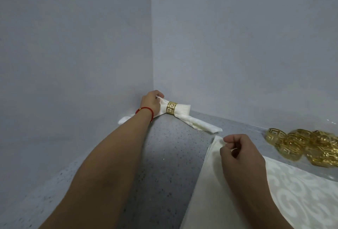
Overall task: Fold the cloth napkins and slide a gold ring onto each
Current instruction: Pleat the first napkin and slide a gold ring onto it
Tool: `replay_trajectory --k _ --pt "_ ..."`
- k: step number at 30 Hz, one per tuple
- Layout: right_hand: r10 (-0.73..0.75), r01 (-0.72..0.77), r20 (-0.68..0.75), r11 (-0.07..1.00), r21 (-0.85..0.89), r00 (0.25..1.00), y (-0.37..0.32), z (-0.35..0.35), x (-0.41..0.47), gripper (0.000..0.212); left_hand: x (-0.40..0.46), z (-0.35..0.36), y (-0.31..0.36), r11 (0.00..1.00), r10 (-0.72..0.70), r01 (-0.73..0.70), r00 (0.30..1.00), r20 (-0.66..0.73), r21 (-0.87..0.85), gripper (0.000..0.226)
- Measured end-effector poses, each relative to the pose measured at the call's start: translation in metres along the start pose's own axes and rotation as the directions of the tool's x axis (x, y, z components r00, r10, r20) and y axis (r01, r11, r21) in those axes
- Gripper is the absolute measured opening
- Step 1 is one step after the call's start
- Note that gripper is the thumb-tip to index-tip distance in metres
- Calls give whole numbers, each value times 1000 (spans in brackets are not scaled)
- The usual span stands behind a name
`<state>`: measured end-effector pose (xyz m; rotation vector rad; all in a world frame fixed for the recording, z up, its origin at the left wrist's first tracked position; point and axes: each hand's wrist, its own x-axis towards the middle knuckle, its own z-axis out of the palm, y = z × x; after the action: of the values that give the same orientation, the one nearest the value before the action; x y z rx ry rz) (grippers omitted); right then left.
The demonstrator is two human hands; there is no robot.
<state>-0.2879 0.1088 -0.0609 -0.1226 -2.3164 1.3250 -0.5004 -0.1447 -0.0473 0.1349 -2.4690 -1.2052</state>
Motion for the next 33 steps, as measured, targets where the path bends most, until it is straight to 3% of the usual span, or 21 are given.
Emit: replay_trajectory --k 4,7,9,13,18,26,33 --pt "-5 5 11 1000 -23 1000 1 3 2 21 15 3 4 998 52 -50 997 -52 44 24" --pt "-2 3 23 1000 -26 1000 3 3 2 21 -9 9 19 913 232 -155 958 -169 378 28" --pt "0 1 38 1000 -30 999 3 3 1 20 -42 20 25 814 370 -248 918 -140 525 29" --pt "0 2 66 999 -38 998 3 3 -1 20 -71 34 13 808 252 -263 963 94 527 47" --pt "8 -5 80 999 -44 997 4 2 -2 20 -60 35 5 795 191 -293 952 240 531 57" --pt "21 -16 93 998 -57 995 6 4 0 18 -52 32 7 712 227 -363 929 291 602 46" --pt "20 -12 105 997 -75 994 6 6 1 19 -47 33 4 704 156 -347 927 341 620 55"
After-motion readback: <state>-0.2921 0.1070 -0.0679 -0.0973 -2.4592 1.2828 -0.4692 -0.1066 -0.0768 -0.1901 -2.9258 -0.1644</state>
